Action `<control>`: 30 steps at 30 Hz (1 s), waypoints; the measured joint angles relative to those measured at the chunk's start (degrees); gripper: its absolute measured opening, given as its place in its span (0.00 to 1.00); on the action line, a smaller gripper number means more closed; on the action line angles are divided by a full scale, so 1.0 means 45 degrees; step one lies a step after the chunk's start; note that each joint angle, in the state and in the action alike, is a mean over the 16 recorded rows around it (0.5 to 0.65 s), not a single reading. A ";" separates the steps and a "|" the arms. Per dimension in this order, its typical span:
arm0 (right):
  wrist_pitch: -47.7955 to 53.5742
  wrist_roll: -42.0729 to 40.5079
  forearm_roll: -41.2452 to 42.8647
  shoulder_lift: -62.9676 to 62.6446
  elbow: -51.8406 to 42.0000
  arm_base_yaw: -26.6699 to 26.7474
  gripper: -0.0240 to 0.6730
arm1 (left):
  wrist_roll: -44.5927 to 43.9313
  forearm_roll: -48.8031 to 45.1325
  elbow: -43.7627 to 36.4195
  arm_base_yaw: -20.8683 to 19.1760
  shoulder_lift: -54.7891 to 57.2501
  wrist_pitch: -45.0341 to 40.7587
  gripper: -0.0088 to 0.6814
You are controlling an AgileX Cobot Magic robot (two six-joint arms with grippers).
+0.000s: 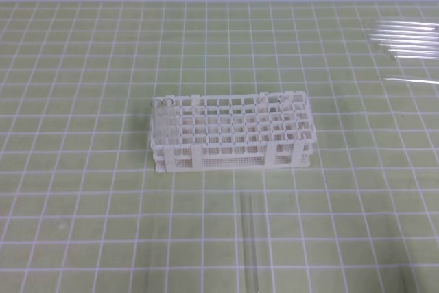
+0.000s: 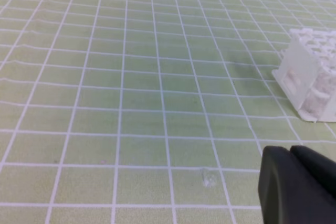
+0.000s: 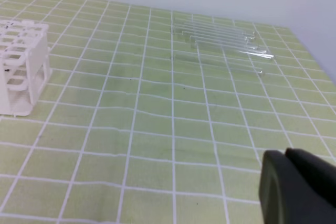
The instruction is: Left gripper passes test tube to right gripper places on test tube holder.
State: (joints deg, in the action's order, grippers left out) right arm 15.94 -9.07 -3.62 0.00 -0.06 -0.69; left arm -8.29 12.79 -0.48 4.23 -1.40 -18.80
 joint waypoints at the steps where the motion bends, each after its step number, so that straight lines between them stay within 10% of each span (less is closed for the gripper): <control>1: 0.0000 0.0000 0.0000 0.0000 0.0000 0.0000 0.01 | 0.0000 0.0000 0.0011 -0.0001 0.0029 -0.0010 0.01; 30: 0.0000 0.0000 0.0000 0.0000 0.0000 0.0000 0.01 | -0.0001 0.0942 -0.0022 0.0002 -0.0056 0.0224 0.01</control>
State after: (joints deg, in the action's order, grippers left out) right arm 15.94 -9.07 -3.62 0.00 -0.06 -0.69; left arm -8.30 17.03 -0.58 4.24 -1.65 -17.80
